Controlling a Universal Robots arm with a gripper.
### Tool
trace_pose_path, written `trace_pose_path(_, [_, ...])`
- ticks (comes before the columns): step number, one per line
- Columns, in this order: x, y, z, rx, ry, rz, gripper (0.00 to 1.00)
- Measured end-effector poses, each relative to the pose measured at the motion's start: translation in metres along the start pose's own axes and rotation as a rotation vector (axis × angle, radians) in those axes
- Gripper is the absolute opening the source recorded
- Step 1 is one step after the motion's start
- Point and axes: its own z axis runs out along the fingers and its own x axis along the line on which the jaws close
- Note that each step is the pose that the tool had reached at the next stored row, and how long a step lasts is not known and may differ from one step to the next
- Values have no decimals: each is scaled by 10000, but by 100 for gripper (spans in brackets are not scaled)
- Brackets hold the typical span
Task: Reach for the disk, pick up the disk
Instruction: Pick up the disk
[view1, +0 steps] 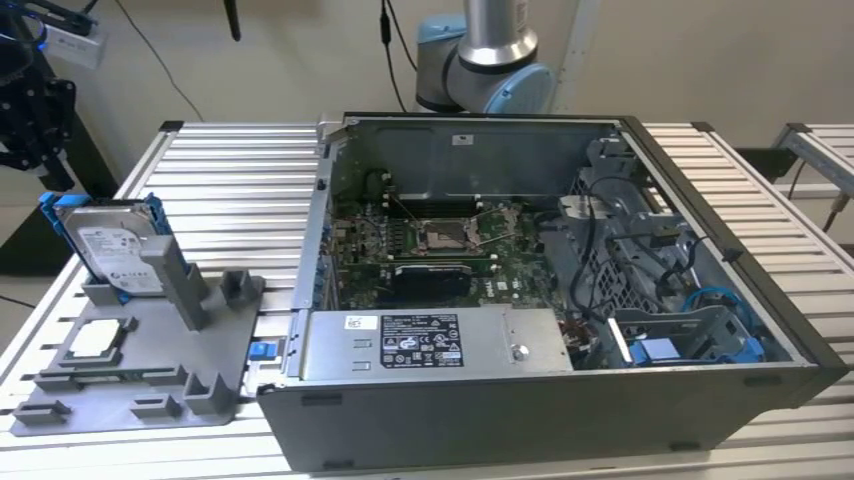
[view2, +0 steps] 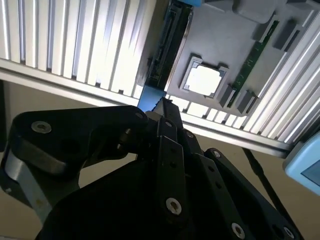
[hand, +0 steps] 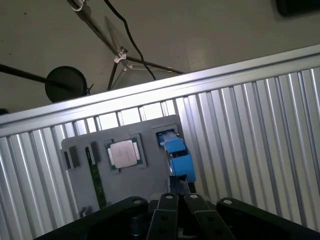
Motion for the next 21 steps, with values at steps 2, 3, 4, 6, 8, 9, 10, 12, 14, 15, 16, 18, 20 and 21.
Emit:
trace_pose_path(2, [0,0,0,-1,0,-1,0])
trace_pose_path(3, [-1,-1,3,0,0,-3,0])
trace_pose_path(4, [-1,-1,8,0,0,-8,100])
trace_pose_path(6, [-3,0,27,0,1,-48,100])
trace_pose_path(8, [-5,1,50,-1,2,-125,100])
trace_pose_path(9, [-6,0,62,-2,3,-174,100])
trace_pose_path(10, [-6,0,76,-2,4,-244,100])
trace_pose_path(12, [-7,0,106,-3,7,-426,100])
trace_pose_path(14, [-8,0,141,-5,10,-637,100])
trace_pose_path(15, [-8,0,156,-7,13,-744,100])
trace_pose_path(16, [-9,0,174,-7,14,-861,100])
trace_pose_path(18, [-12,0,208,-7,17,-1100,100])
trace_pose_path(20, [-23,2,227,-10,12,-1246,100])
trace_pose_path(21, [-33,4,233,-12,7,-1287,100])
